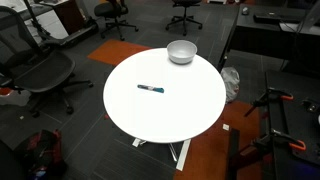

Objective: Move the marker forward.

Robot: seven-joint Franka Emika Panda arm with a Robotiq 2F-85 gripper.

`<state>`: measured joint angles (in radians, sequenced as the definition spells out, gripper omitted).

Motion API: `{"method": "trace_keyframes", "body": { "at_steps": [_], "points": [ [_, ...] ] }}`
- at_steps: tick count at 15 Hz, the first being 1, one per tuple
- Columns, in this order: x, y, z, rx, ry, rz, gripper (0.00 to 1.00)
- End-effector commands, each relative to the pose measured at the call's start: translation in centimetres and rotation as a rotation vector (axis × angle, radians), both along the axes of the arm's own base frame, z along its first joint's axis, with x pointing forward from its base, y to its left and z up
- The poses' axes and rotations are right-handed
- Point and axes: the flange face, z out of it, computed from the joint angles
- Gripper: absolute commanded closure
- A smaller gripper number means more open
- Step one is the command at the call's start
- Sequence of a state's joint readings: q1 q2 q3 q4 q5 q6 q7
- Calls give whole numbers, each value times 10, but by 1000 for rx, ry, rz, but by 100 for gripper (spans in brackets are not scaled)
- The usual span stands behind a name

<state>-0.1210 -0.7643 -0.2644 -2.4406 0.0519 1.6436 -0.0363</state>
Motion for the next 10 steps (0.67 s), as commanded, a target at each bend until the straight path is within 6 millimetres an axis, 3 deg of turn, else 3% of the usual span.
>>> {"method": "trace_keyframes", "body": {
  "at_steps": [1,6,10],
  "points": [
    [0,0,1,0,1,0,0],
    [0,0,1,0,1,0,0],
    [14,8,1,-10,-26,35,0]
  ]
}}
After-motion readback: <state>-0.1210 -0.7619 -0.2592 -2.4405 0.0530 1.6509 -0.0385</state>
